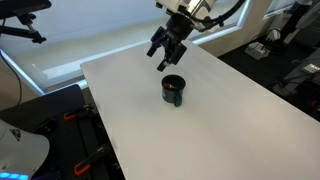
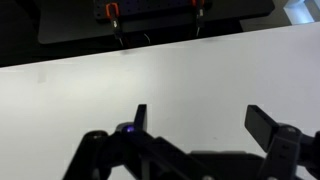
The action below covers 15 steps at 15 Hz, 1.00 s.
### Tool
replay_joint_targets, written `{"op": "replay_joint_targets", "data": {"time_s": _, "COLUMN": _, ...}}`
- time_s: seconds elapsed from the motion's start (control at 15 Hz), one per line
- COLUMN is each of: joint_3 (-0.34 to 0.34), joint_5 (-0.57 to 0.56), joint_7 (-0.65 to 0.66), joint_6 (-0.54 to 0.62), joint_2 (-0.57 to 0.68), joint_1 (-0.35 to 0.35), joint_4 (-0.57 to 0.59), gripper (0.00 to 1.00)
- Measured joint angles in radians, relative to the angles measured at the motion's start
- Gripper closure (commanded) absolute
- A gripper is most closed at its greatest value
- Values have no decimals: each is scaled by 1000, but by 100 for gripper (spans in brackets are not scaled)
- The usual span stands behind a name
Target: Remove the red marker from the mug.
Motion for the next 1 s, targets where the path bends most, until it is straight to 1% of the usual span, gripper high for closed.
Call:
{"op": "replay_joint_targets", "data": {"time_s": 0.47, "joint_3": -16, "joint_5": -2, "joint_7": 1, "joint_6": -1, "joint_2": 111, "joint_1": -2, "joint_4": 92, "gripper": 0}}
{"op": "replay_joint_targets", "data": {"time_s": 1.0, "joint_3": -16, "joint_5": -2, "joint_7": 1, "joint_6": 0, "joint_2": 145, "joint_1": 0, "joint_4": 122, "gripper": 0}}
